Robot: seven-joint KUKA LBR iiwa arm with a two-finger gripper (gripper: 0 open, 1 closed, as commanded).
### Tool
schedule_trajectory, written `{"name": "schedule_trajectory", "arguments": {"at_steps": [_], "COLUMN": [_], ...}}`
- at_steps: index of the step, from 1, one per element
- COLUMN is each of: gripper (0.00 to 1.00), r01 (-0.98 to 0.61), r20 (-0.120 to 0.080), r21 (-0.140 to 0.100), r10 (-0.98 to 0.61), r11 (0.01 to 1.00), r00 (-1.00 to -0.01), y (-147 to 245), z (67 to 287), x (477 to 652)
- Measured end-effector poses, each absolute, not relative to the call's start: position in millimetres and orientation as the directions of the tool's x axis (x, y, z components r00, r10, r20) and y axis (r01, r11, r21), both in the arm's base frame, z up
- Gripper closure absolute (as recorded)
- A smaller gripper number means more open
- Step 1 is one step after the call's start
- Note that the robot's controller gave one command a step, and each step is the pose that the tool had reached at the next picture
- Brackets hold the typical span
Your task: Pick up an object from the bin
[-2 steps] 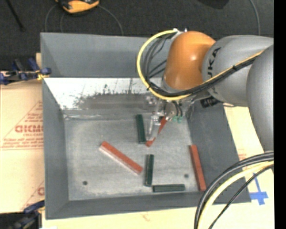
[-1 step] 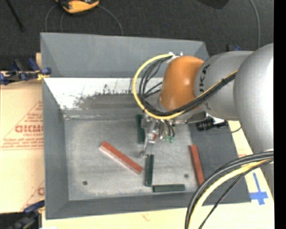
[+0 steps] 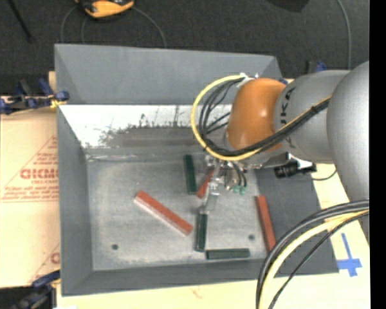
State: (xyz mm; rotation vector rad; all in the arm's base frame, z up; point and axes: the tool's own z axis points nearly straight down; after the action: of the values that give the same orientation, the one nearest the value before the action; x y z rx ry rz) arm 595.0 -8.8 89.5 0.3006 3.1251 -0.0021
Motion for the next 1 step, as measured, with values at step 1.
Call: {"name": "schedule_trajectory", "arguments": {"at_steps": [1], "gripper": [1.0], "r01": [0.328], "r20": [-0.002], "r21": [0.001], "r10": [0.328], "r11": [0.945], "r00": [-0.945], "y": [-23.5], "z": [88.1], "x": [552.8]}}
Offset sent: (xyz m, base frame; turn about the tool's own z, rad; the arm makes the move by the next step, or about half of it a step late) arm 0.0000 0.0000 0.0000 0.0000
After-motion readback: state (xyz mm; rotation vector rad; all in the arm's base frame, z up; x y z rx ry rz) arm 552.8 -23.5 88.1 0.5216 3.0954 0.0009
